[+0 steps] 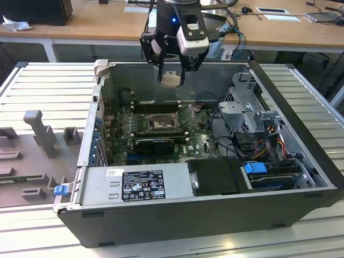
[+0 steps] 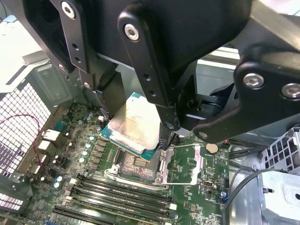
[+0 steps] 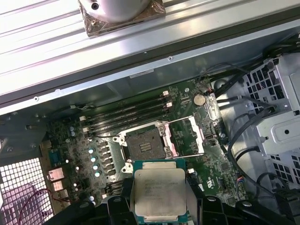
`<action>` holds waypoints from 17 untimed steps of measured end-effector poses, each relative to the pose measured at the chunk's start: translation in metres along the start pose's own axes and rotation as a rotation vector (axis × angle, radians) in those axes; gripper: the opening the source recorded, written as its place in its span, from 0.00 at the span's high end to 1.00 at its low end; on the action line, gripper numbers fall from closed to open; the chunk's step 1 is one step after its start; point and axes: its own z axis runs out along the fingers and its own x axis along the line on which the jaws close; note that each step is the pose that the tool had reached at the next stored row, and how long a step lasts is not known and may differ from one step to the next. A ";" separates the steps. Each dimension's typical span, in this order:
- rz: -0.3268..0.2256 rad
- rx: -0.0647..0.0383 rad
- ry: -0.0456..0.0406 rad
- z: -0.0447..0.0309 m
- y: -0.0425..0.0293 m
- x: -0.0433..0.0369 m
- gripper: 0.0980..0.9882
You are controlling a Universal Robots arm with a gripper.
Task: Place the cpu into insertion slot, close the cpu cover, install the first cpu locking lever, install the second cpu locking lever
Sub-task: 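Place the cpu into insertion slot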
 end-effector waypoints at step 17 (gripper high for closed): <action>0.103 0.001 -0.0094 0.0008 -0.0001 0.0000 0.52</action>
